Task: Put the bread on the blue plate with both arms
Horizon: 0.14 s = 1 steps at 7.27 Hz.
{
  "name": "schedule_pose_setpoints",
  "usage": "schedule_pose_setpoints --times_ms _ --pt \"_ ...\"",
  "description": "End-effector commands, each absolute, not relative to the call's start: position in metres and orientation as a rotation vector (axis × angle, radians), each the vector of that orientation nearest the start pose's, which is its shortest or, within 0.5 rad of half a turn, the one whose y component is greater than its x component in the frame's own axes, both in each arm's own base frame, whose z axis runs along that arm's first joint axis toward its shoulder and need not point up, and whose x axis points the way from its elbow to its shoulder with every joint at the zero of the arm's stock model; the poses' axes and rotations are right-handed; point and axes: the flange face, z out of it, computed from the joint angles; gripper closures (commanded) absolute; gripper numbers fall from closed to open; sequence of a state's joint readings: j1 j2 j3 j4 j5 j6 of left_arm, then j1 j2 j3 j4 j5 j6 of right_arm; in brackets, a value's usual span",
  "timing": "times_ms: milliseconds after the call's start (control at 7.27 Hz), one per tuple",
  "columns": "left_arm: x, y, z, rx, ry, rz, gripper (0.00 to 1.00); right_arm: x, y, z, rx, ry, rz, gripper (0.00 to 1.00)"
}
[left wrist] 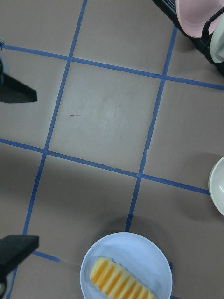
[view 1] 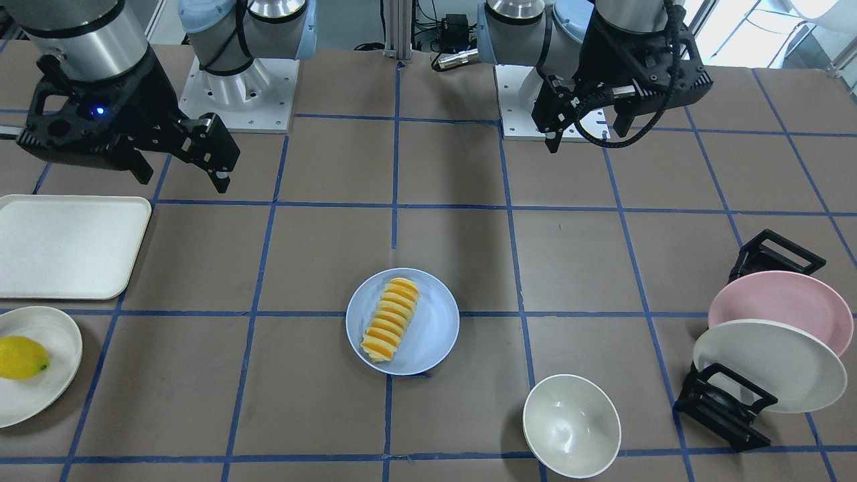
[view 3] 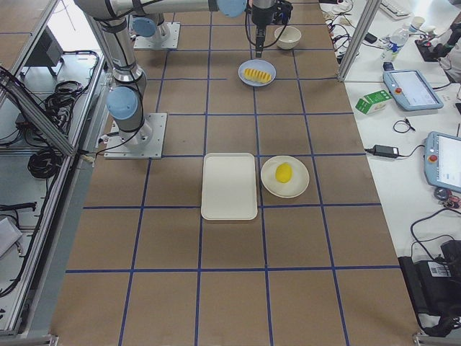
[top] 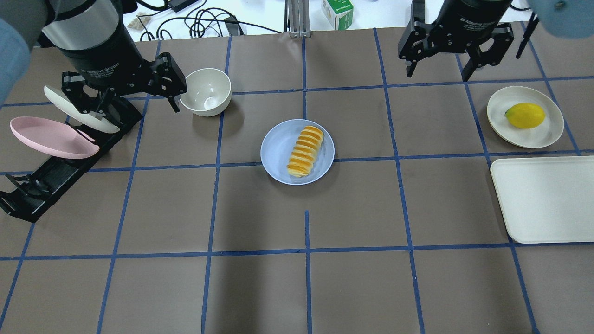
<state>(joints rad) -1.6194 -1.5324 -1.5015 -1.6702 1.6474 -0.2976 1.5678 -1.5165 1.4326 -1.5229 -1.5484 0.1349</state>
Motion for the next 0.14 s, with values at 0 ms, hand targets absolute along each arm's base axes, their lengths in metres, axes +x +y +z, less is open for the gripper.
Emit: schedule_pose_setpoints --times_ms 0 --pt "-0.1480 -0.4672 0.5316 -0.383 3.044 -0.036 0.00 0.1351 -0.4895 0.5269 0.216 3.098 -0.040 0.00"
